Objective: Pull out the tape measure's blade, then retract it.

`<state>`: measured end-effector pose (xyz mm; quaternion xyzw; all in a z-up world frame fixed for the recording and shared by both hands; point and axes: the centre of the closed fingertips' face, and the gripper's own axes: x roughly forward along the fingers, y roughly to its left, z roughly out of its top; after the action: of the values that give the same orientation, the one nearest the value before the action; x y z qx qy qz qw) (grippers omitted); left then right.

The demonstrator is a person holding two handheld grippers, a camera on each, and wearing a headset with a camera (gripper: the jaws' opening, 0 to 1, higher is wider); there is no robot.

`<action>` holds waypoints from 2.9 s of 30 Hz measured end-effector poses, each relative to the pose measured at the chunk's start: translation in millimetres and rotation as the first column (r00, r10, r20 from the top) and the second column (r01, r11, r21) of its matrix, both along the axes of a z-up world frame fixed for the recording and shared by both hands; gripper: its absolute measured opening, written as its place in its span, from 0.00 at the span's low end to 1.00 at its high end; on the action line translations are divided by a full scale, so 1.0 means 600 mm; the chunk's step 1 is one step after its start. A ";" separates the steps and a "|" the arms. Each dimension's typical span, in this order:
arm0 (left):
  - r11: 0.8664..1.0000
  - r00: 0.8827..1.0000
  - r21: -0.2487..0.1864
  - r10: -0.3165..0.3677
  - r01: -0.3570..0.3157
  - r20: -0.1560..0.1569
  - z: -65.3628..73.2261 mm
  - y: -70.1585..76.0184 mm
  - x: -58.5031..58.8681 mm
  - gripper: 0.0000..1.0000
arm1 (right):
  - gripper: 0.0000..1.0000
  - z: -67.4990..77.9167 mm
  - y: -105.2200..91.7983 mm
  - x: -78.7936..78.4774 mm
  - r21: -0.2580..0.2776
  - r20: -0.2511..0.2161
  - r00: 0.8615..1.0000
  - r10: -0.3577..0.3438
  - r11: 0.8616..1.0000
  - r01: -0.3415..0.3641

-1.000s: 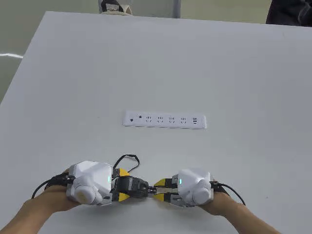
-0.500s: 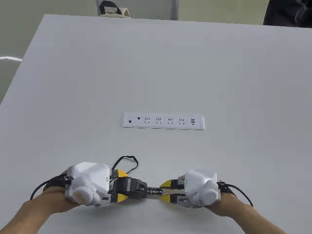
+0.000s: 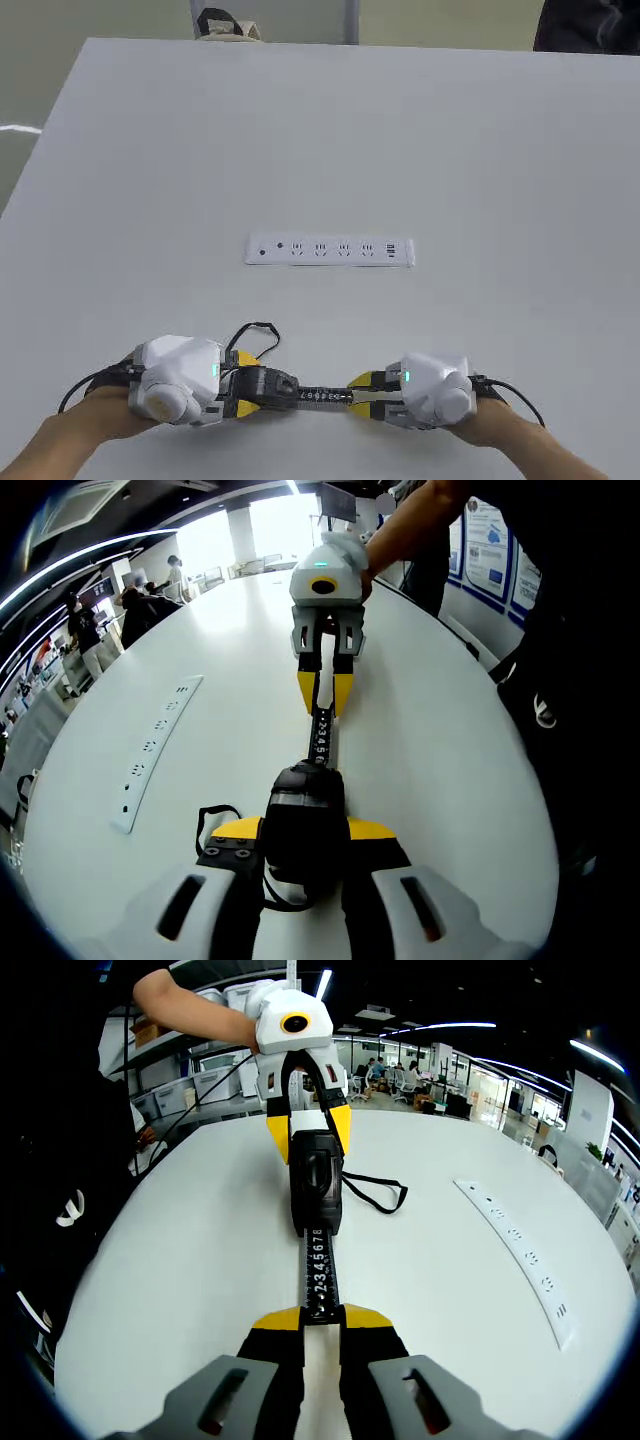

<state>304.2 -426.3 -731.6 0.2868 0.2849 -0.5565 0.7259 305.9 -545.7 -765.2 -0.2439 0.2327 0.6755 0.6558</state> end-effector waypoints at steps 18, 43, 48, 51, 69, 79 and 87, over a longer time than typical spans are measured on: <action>1.000 1.000 0.004 -0.001 0.001 -0.007 0.002 -0.003 -0.001 0.25 | 0.09 0.006 -0.067 0.001 -0.004 -0.009 1.000 -0.021 1.000 0.021; 1.000 1.000 0.003 -0.007 0.007 -0.012 0.000 -0.002 -0.001 0.25 | 0.09 0.011 -0.148 0.006 -0.032 0.001 1.000 -0.027 0.999 0.027; 1.000 1.000 0.008 -0.011 0.011 -0.011 -0.003 -0.001 -0.001 0.25 | 0.09 0.012 -0.160 0.006 -0.038 0.007 1.000 -0.026 0.999 0.026; 1.000 1.000 0.009 -0.011 0.011 -0.012 -0.003 -0.001 -0.001 0.25 | 0.09 0.011 -0.168 0.007 -0.041 0.007 1.000 -0.026 0.999 0.027; 1.000 1.000 0.009 -0.008 0.008 -0.019 -0.001 -0.005 0.001 0.25 | 0.09 0.005 -0.219 0.015 -0.077 0.005 0.999 -0.042 0.996 0.042; 1.000 1.000 0.008 -0.004 0.004 -0.021 -0.002 -0.005 0.002 0.25 | 0.09 0.005 -0.240 0.016 -0.091 0.005 0.999 -0.046 0.995 0.047; 1.000 1.000 0.008 -0.001 0.001 -0.023 -0.003 -0.005 0.002 0.25 | 0.10 0.003 -0.252 0.019 -0.103 0.008 0.999 -0.052 0.993 0.052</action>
<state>305.5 -429.5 -733.3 0.2835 0.2952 -0.5590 0.7211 317.4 -696.9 -763.7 -0.2731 0.2715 0.6446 0.6604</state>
